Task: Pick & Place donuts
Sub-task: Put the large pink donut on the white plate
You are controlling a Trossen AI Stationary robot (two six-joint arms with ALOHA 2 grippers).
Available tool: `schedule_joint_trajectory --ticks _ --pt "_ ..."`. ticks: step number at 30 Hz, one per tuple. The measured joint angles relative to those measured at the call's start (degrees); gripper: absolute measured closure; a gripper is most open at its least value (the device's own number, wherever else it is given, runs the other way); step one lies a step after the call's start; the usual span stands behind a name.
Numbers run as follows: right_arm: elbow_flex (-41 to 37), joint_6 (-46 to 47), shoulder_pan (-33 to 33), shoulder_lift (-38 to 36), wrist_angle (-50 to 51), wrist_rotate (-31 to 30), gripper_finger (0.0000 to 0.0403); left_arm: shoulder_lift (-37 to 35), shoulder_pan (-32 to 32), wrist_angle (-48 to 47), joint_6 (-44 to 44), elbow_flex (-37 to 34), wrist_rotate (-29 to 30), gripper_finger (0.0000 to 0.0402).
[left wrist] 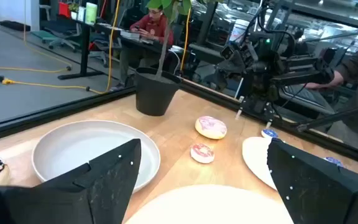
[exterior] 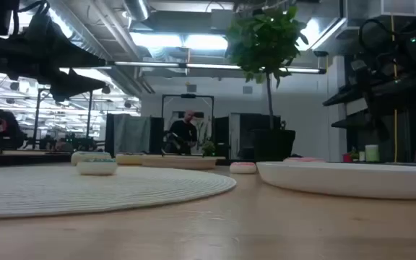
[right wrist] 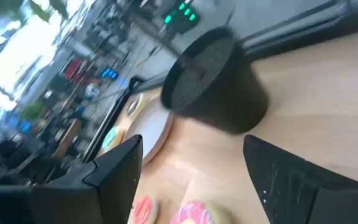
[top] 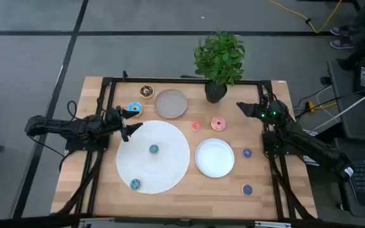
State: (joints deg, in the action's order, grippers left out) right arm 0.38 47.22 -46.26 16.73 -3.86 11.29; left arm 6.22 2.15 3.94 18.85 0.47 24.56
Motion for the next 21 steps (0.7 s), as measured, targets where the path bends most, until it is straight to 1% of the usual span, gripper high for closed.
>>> schedule_joint_trajectory --ticks 6,10,14,21 --pt "2.5 -2.3 2.9 0.8 0.2 0.8 0.0124 0.0 0.0 0.0 0.1 0.0 0.5 0.0066" --pt "6.7 -6.5 5.3 3.9 4.1 0.9 0.0124 0.0 0.0 0.1 1.0 0.0 2.4 0.0066" --pt "11.2 -12.0 7.6 9.4 9.5 0.8 0.0124 0.0 0.0 0.2 1.4 0.0 2.9 0.0066" --pt "18.9 -20.9 10.8 22.1 13.2 0.4 0.0124 0.0 0.0 0.2 1.6 0.0 3.0 0.0066"
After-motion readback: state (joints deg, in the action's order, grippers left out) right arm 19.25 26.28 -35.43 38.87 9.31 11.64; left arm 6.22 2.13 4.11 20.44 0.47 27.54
